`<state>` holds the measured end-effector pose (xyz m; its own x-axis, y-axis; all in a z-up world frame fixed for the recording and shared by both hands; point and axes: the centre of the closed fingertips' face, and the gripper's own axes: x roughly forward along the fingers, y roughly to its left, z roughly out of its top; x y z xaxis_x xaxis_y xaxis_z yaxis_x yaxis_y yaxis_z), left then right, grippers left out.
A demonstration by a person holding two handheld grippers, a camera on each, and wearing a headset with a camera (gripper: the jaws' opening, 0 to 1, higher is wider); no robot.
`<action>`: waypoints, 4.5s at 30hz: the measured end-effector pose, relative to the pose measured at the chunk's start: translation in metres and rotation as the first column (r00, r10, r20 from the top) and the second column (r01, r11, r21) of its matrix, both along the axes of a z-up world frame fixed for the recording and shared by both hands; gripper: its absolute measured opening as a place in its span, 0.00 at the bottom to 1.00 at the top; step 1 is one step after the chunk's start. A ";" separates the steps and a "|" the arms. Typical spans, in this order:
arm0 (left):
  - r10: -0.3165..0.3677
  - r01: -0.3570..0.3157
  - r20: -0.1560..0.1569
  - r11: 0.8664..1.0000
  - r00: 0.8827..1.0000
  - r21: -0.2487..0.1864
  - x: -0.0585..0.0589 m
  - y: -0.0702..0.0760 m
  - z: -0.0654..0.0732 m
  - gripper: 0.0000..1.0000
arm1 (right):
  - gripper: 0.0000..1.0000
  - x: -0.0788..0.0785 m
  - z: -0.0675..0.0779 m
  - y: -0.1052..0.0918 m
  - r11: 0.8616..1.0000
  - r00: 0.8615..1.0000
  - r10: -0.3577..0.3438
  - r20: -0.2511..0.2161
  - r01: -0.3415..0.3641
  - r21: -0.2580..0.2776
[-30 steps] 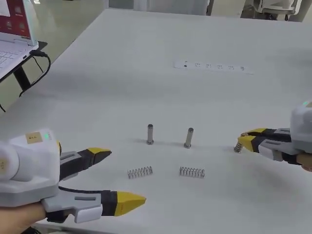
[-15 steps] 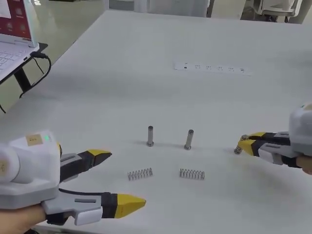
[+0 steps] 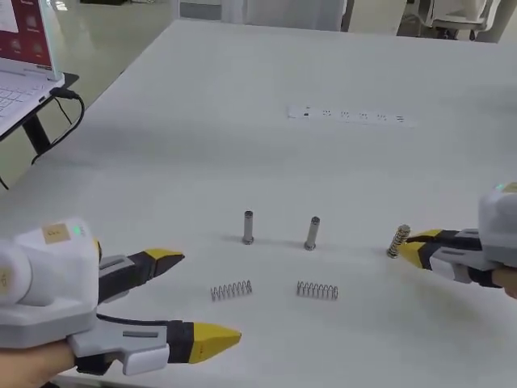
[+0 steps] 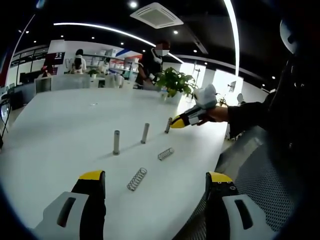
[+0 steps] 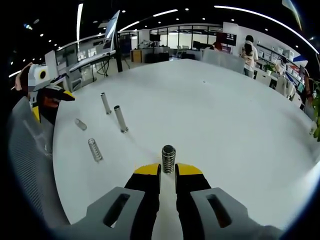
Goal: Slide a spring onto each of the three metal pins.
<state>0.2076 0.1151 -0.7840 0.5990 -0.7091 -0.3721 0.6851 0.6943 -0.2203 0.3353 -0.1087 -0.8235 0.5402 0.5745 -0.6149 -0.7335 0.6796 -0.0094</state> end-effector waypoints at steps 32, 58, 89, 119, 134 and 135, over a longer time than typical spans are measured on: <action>-0.003 0.003 0.010 1.000 1.000 -0.003 -0.001 -0.001 0.002 0.79 | 0.19 -0.026 0.009 -0.003 0.999 0.999 0.043 -0.009 -0.043 -0.014; -0.001 0.001 0.014 1.000 1.000 -0.005 -0.001 -0.002 0.004 0.79 | 0.24 -0.050 0.014 0.015 0.989 0.989 0.143 -0.028 -0.144 -0.032; 0.004 -0.004 0.024 1.000 1.000 -0.012 0.001 -0.001 0.006 0.79 | 0.25 -0.063 0.017 0.060 0.947 0.950 0.310 -0.033 -0.311 -0.078; 0.009 -0.009 0.029 1.000 1.000 -0.015 0.001 -0.001 0.007 0.79 | 0.25 -0.076 0.007 0.111 0.863 0.875 0.481 -0.065 -0.485 -0.144; 0.013 -0.012 0.030 1.000 0.999 -0.015 0.002 0.000 0.006 0.79 | 0.23 -0.078 -0.008 0.130 0.809 0.830 0.547 -0.107 -0.558 -0.187; 0.013 -0.012 0.029 1.000 0.999 -0.016 0.002 0.001 0.006 0.79 | 0.23 -0.078 -0.009 0.131 0.807 0.828 0.549 -0.110 -0.560 -0.188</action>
